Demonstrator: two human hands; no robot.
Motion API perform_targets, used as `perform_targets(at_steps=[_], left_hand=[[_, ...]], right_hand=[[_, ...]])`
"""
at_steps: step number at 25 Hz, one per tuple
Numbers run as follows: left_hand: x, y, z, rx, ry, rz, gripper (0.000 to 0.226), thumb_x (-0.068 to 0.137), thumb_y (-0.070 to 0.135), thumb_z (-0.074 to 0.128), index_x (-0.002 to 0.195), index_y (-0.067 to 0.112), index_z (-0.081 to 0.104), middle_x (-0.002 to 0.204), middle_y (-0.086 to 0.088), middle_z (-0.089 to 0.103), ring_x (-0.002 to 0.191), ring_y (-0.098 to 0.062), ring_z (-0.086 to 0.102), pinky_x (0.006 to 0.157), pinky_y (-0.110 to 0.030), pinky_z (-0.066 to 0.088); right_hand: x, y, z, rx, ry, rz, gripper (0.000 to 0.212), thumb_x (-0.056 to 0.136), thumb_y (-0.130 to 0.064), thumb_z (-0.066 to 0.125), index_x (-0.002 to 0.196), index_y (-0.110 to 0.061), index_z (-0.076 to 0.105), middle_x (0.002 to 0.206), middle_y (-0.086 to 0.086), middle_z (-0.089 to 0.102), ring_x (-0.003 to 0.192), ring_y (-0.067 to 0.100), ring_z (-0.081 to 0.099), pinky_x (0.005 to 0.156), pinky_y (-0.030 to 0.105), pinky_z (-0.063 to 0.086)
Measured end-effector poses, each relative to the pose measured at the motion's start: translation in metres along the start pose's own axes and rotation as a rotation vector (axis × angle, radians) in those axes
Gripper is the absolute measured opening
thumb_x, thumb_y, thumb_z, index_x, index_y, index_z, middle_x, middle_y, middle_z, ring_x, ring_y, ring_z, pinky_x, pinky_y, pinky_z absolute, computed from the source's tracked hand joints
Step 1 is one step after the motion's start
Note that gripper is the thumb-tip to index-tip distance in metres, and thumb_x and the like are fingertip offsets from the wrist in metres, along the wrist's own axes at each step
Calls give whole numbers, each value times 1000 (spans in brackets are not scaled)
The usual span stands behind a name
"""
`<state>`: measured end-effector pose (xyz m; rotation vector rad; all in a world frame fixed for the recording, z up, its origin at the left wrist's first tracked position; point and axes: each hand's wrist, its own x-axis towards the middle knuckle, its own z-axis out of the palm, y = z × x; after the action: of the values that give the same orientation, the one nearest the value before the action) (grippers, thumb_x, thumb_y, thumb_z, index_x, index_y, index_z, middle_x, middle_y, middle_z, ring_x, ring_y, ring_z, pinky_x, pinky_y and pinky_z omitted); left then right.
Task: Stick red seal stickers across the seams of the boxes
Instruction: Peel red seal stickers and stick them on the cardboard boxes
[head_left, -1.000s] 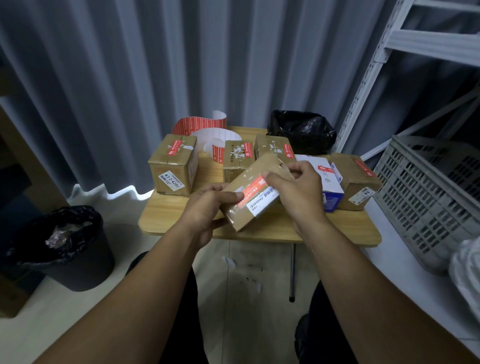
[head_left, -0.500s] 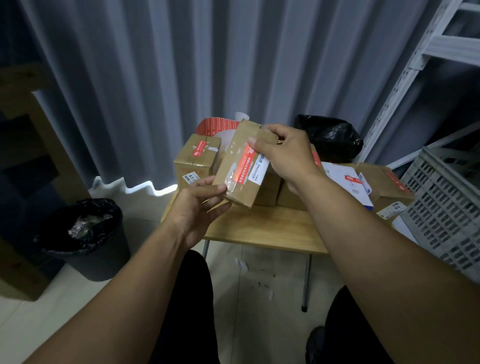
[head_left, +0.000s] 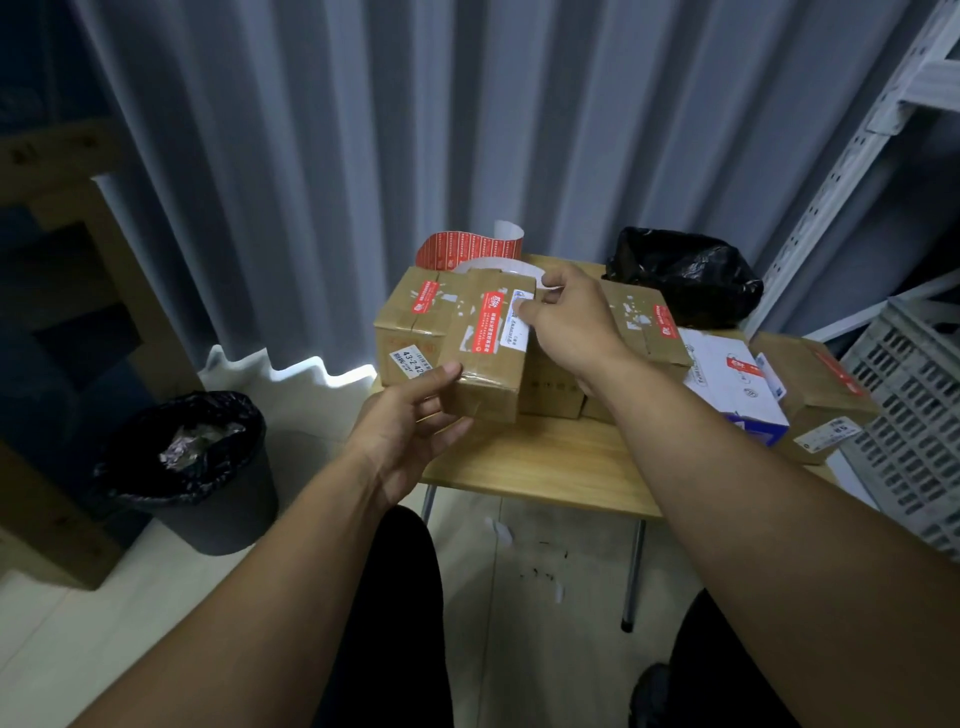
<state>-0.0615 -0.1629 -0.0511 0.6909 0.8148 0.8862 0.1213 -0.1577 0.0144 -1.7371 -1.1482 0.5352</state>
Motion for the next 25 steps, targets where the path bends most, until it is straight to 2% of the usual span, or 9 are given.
perform_targets(at_steps=[2,5,7,12,16,21,23,25], left_hand=[[3,0,1,-5,21,11,46,83,24,77,126,12,64,99,-8,77,91,-23,74,90,-39,60],[6,0,4,-13,53,32,42,85,26,76,124,15,64,96,-6,77,94,-23,72,92,-42,59],[8,-3,6,-8,64,24,42,84,26,76,123,18,63,100,-7,76,99,-24,71,91,-41,60],[18,-10,10,22,79,-18,42,84,29,79,122,23,63,110,-8,73,105,-26,70,81,-37,62],[33,-16,13,97,148,-48,51,79,38,84,122,20,64,118,-8,69,105,-28,70,70,-36,64],[52,-19,16,196,232,-13,61,79,44,83,130,23,57,123,-1,66,108,-25,66,63,-32,60],[57,-23,16,222,273,4,56,81,41,82,127,21,57,118,0,66,106,-24,65,71,-36,61],[65,-29,14,255,315,48,45,81,40,82,115,21,60,112,0,67,105,-25,64,88,-43,58]], right_hand=[[1,3,-1,19,-10,16,26,93,-20,67,117,-15,56,108,-1,69,91,15,70,72,31,56],[3,8,-5,36,-31,16,12,93,-18,69,102,-15,63,109,0,71,97,16,69,82,38,59],[1,8,-9,19,-41,-8,4,94,-15,67,91,-18,65,106,-2,69,92,12,66,77,34,58],[0,12,-14,-68,-30,-2,21,95,-2,54,85,-16,66,84,-7,62,74,8,59,53,18,46],[4,17,-20,-59,-32,6,29,92,-1,54,77,-24,63,81,-7,63,80,14,60,67,28,49],[10,22,-22,-77,-41,1,23,91,-5,59,79,-24,64,85,-6,65,82,15,61,67,30,48],[13,23,-23,-91,-35,2,22,92,-6,59,82,-25,65,91,-3,67,86,18,62,68,29,47],[17,24,-24,-109,-20,9,25,93,-3,56,86,-25,65,105,-1,68,98,19,63,75,31,52]])
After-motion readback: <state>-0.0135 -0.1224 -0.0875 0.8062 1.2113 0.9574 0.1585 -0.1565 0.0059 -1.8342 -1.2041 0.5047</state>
